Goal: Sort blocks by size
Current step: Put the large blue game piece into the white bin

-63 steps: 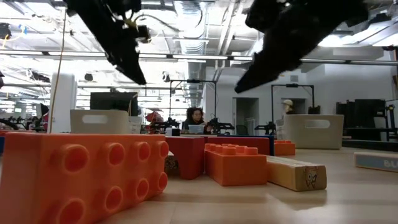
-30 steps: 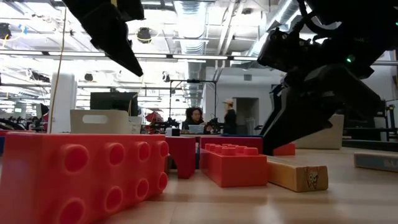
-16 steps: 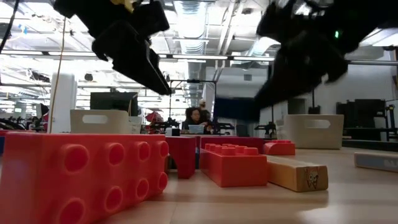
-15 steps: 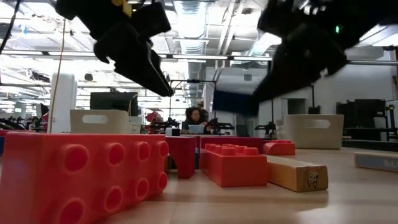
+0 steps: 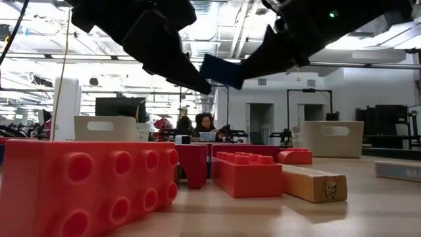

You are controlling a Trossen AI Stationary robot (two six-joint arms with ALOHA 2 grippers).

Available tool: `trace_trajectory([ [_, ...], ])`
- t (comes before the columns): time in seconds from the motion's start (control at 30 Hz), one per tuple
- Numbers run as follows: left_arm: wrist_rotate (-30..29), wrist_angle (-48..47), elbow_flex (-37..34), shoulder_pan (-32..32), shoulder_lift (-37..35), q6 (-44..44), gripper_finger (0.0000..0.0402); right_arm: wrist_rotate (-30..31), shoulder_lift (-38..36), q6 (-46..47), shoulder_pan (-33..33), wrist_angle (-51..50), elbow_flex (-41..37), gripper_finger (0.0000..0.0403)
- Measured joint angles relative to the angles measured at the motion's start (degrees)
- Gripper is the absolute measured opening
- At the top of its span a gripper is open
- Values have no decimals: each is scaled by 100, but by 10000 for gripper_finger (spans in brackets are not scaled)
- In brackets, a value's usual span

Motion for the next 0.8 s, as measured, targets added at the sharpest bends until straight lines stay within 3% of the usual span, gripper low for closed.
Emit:
trace_trajectory([
  [0.3, 1, 503, 0, 7, 0, 7, 253, -4, 2, -164, -111, 237, 0, 122],
  [0.63, -31, 542, 0, 160, -2, -109, 93, 14, 4, -253, -102, 300, 0, 140],
  [0.8, -49, 500, 0, 164, -31, -81, 82, -15, 4, -250, -99, 231, 0, 179],
])
